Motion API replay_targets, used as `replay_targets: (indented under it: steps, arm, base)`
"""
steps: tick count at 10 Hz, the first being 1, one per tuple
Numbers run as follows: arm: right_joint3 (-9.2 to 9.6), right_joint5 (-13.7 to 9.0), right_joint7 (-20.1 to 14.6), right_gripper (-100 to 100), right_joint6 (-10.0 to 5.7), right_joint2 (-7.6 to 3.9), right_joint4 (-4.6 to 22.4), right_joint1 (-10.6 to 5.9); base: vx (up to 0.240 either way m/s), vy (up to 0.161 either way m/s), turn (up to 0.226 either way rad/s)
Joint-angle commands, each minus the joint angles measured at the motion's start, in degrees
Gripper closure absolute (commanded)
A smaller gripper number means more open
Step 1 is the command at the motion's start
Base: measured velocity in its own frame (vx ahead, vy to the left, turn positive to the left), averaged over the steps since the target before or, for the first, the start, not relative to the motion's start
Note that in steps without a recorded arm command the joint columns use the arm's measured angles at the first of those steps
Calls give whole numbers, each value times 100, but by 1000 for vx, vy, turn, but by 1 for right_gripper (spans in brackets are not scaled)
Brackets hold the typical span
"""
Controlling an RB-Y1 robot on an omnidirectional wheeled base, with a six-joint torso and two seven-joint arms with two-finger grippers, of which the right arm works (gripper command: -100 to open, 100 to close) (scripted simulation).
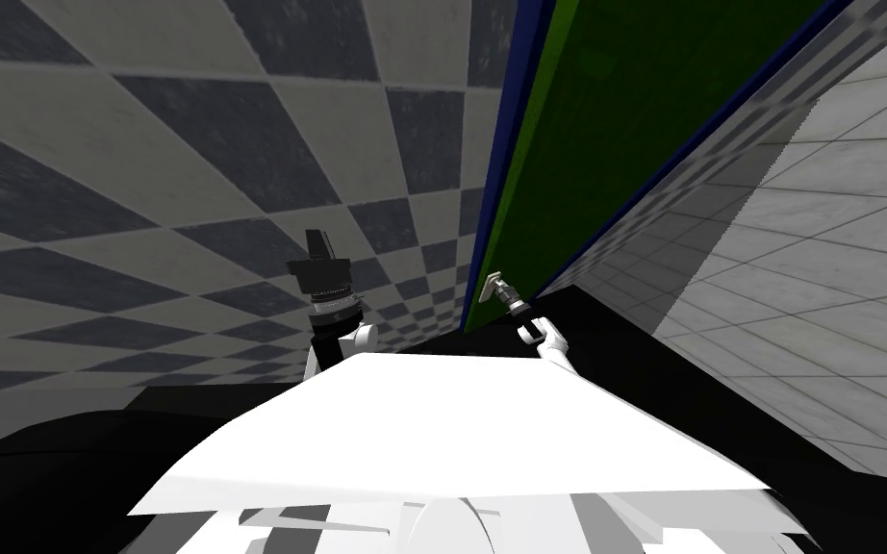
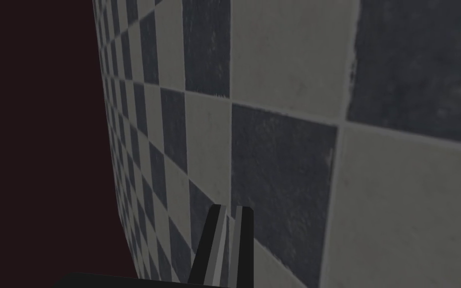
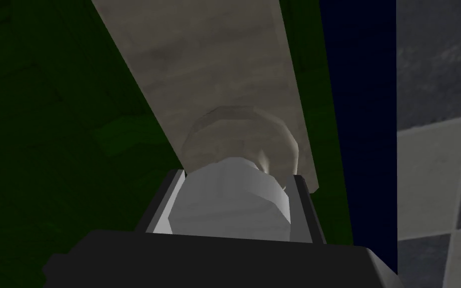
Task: Pull the door open
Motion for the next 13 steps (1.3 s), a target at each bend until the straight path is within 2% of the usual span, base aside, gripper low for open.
replay_targets:
  steps: [1,4,5,8,9,11,12,13]
  arm:
    - [153,-220,-274,100,43,41,-43,-12]
    - [384,-671,-738,100,138,73,-12,-106]
    - [384,-671,-756,100,138,73,-12,-106]
    - [649,-1188,-1261,100,248,110,23,-213]
    - [649,-1188,-1308,100,248,110,23,-213]
    - [838,-1556,-1659,100,327,136,48,-289]
    - [838,-1556,-1702,100,327,136,48,-289]
    - [936,-1746,-1906,100,367,150,61,-328]
  base:
    - [-102,-86,16]
    - [-89,-83,16]
    - [-58,-55,9]
    - [-78,-70,12]
    - [-54,-63,10]
    - [-56,-61,14]
    - [-64,-60,16]
    - [-62,-76,9]
